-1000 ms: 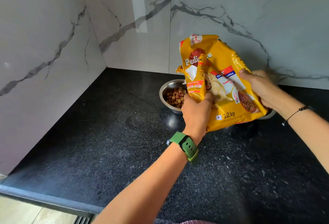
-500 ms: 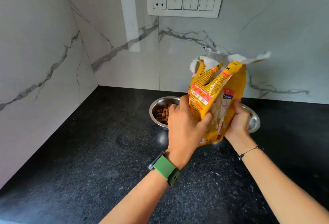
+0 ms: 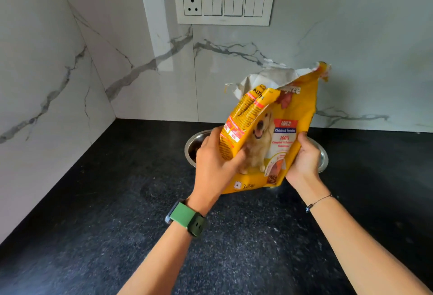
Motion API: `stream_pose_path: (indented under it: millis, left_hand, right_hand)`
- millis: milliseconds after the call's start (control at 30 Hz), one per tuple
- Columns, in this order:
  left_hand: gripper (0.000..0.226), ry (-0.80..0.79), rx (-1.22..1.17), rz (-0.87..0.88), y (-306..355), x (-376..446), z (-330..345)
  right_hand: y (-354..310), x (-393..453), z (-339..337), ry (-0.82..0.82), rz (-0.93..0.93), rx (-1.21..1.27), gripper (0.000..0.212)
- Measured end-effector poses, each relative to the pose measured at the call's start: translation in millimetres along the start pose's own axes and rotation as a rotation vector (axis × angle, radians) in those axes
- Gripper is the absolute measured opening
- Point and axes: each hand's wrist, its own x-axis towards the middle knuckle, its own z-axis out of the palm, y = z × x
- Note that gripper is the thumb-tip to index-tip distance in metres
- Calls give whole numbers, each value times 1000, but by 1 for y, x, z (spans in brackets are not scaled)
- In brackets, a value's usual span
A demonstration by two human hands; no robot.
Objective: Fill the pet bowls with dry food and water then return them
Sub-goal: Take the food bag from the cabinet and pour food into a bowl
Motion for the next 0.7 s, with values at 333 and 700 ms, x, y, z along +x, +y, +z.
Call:
stream_pose_path:
  millis: [333, 700]
  left_hand:
    - [24, -195, -334, -192, -53, -26, -6]
    - [109, -363, -332, -233, -49, -34, -1]
  right_hand:
    - [-1, -18, -35, -415, 5, -444, 82]
    - [-12, -35, -26, -440, 37, -624, 50]
